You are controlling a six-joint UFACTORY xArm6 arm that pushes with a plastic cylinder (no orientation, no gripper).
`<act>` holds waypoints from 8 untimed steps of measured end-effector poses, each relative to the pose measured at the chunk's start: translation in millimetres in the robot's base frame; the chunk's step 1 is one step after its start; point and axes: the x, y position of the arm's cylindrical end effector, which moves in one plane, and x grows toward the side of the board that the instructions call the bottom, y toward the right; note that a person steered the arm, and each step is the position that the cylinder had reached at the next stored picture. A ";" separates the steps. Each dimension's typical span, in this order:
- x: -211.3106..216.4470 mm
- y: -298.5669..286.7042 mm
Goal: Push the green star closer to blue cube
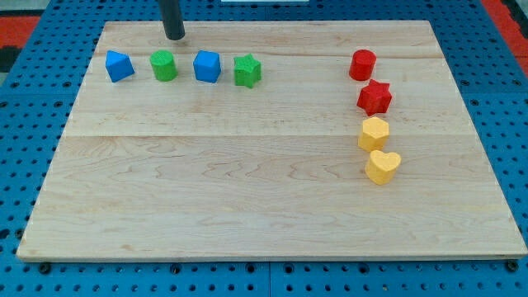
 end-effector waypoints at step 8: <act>-14.6 237.3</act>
